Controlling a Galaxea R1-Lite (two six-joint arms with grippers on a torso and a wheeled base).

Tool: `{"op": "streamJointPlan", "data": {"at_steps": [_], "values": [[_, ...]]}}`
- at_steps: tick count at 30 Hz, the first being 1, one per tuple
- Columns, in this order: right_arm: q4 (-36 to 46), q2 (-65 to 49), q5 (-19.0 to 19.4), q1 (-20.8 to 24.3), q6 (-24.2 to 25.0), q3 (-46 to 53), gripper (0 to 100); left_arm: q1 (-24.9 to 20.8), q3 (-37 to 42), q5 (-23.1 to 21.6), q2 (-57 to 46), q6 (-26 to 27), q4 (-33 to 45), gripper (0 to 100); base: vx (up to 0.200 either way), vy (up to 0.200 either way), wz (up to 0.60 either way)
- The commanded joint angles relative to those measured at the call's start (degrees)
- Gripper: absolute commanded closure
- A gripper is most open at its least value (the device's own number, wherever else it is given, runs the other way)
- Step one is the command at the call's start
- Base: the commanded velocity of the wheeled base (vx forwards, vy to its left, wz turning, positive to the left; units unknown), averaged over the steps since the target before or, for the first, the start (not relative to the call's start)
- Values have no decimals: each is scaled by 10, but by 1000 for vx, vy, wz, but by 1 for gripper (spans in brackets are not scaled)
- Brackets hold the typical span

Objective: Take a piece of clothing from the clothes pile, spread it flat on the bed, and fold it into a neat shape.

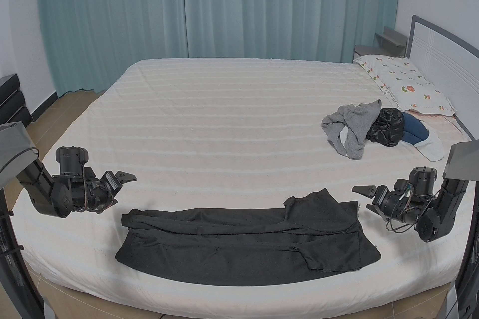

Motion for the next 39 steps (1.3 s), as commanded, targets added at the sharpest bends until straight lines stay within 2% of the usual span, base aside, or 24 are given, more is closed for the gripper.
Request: {"op": "streamJointPlan", "data": {"at_steps": [1, 7, 11, 28, 37, 39], "values": [[49, 30, 2, 7, 26, -65, 0, -9, -83, 1, 74, -16, 35, 0, 0, 0, 0], [47, 59, 4, 3, 50, -74, 0, -34, -95, 9, 106, -10, 42, 0, 0, 0, 0], [52, 58, 5, 5, 61, -66, 0, -45, -86, 31, 104, -4, 43, 0, 0, 0, 0], [45, 18, -2, 8, 68, 5, 0, -16, 6, 33, 41, -5, 34, 0, 0, 0, 0], [45, 19, -2, 9, 68, 12, 0, -15, 43, 32, 5, -5, 35, 0, -200, 0, 0], [45, 20, -2, 9, 68, 12, 0, -15, 43, 32, 5, -5, 34, 0, 0, 0, 0]]}}
